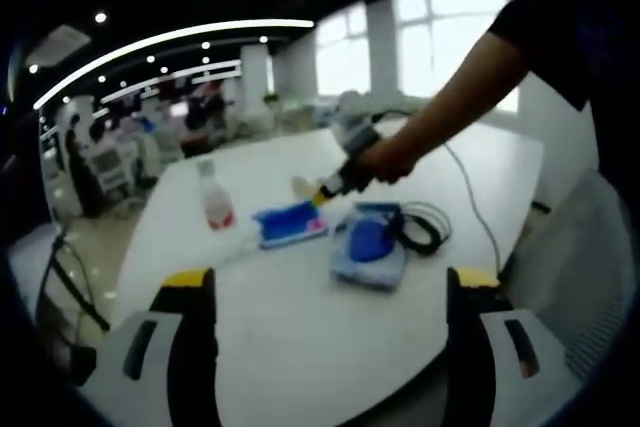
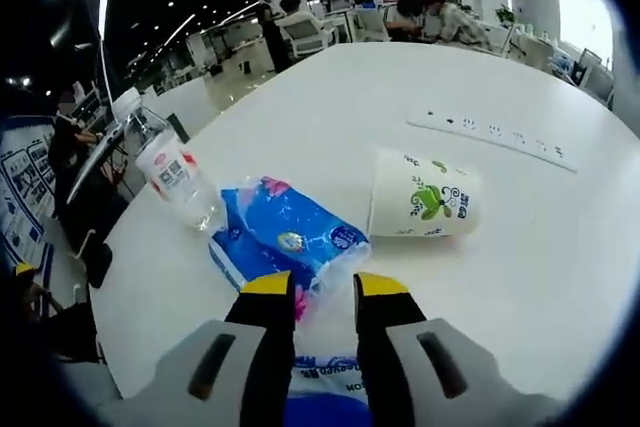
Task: Arrange the tabletop items into an orderly group along one side of the table until the central work area is clear of visible clutter.
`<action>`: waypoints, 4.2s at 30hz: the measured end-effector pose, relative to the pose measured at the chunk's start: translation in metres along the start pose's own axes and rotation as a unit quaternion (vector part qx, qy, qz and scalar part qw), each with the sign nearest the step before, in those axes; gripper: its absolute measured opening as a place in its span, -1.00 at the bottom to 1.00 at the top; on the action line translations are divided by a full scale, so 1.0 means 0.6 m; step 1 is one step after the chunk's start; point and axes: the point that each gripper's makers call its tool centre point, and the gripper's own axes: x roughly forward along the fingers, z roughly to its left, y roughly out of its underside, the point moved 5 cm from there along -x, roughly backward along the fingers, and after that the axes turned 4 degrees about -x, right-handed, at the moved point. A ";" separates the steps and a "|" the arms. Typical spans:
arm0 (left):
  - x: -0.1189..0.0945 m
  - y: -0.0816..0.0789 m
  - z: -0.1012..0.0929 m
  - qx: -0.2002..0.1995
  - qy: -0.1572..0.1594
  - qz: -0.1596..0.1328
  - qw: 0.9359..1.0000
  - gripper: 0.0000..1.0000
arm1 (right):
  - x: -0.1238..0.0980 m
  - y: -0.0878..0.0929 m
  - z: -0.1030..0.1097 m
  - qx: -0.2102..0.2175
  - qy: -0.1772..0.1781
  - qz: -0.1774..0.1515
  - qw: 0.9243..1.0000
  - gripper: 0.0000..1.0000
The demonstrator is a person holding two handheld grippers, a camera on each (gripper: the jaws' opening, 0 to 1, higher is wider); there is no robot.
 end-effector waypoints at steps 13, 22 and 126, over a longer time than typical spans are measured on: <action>-0.001 -0.001 0.003 0.004 -0.006 0.001 1.000 0.80 | 0.006 0.000 -0.003 0.039 -0.003 -0.001 0.999 -0.95; -0.001 -0.002 0.003 0.006 -0.005 -0.001 1.000 0.79 | -0.014 -0.016 -0.007 0.033 0.004 -0.014 0.999 -1.00; -0.004 0.004 -0.011 0.001 0.018 0.006 1.000 0.99 | -0.356 0.203 -0.260 0.094 0.172 -0.001 0.981 -0.99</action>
